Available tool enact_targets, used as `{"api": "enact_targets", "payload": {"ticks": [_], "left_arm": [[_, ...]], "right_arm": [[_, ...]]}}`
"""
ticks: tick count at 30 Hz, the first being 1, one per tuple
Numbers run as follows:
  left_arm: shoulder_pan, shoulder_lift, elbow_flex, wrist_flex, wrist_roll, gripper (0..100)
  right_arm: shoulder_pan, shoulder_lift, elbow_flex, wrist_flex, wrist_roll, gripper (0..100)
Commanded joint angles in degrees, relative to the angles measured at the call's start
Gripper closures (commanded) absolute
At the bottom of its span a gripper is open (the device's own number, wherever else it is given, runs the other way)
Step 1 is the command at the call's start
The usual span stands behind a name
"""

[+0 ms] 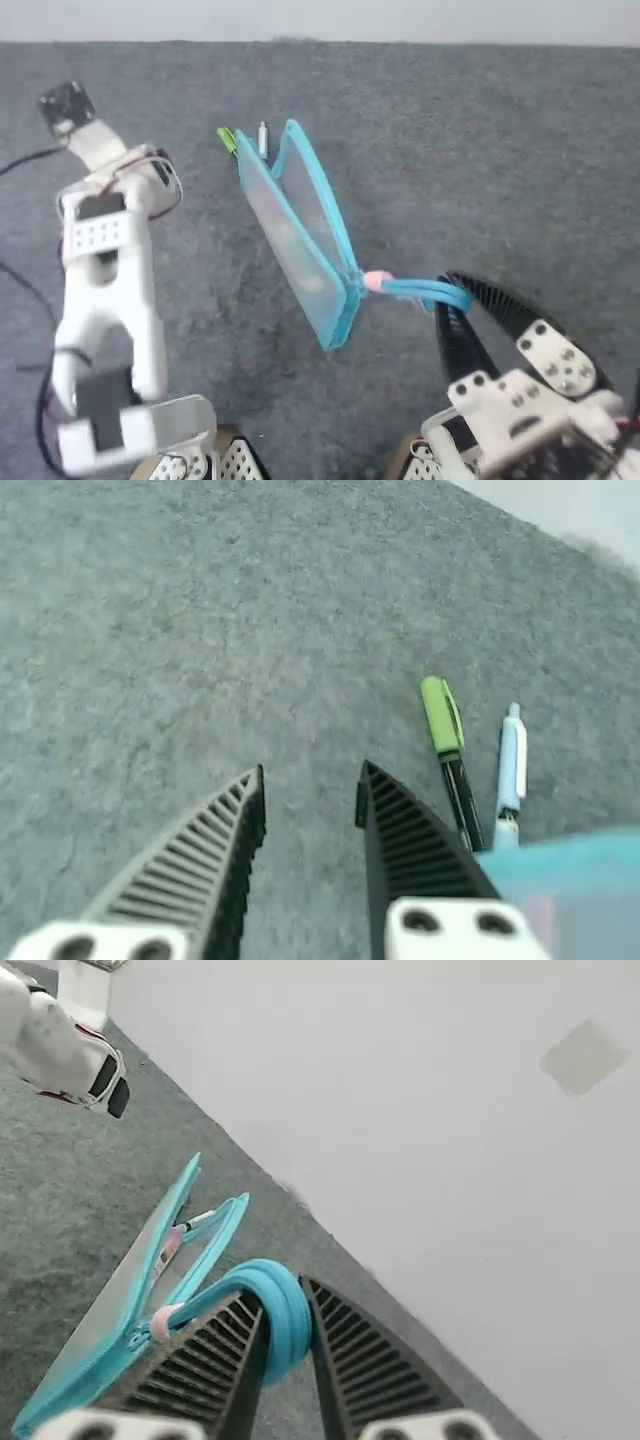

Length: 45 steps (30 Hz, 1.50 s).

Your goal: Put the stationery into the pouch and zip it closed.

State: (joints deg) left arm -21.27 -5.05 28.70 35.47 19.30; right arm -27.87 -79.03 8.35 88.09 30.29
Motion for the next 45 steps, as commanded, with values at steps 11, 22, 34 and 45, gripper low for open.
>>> {"api": "enact_targets", "payload": {"ticks": [11,22,34,45], "left_arm": [[8.00,35.08,-45.05,16.53,0.88,85],[12.66,54.59,-71.96,27.16,0.79,85],[16.70,64.35,-92.62,59.25,-9.76,86],[19.43,67.78,-93.85,65.05,-17.32,86]], "right_arm": [[-14.55,-1.89,-2.20,5.23,-4.48,99.1],[-20.97,-1.89,-2.11,7.43,-4.57,99.1],[-20.70,-1.27,-2.11,4.35,-4.40,99.1],[-15.87,-1.19,-2.11,3.91,-4.31,99.1]]}}
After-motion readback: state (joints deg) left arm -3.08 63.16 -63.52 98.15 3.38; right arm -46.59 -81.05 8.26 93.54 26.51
